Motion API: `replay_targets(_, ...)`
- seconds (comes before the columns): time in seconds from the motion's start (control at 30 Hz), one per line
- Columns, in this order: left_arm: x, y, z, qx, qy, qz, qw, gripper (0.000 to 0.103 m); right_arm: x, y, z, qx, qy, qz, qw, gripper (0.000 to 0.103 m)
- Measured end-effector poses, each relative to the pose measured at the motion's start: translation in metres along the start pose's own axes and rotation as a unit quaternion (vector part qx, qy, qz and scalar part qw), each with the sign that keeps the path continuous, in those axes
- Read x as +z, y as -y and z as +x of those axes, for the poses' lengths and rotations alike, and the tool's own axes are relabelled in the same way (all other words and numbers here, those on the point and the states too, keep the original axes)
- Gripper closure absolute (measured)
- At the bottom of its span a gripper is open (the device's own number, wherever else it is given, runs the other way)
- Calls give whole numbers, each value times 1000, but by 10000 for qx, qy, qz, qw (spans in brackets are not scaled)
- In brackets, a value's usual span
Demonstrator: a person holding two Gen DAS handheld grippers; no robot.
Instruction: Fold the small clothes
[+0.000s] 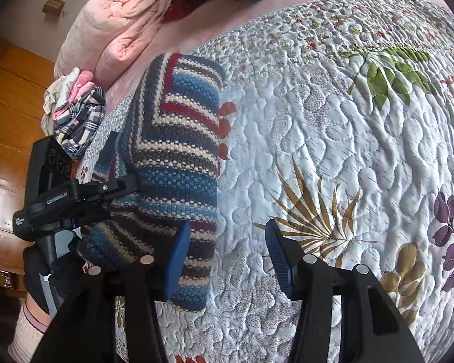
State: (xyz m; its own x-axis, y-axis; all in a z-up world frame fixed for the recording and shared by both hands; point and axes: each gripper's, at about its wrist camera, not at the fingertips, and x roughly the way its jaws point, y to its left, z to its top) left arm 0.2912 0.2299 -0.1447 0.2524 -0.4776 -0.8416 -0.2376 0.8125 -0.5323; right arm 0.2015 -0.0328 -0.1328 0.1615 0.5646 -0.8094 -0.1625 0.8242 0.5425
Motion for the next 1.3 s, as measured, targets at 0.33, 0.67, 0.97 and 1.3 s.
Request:
replay_targets(0.33, -22, 12, -43, 11, 480, -155, 9987, 73, -6, 10, -12, -42, 70, 102, 9999, 51)
replay_targets(0.67, -23, 17, -102, -197, 925, 319, 9950, 74, -4, -7, -12, 37, 63, -81, 9999, 51)
replay_targets(0.97, -4, -49, -150, 19, 1213, 32, 9926, 77, 1, -40, -5, 267, 37, -350, 9990, 50)
replay_targets(1.3, 6, -153, -214, 143, 1509, -713, 9859, 78, -12, -109, 35, 1088, -349, -673, 9912, 42)
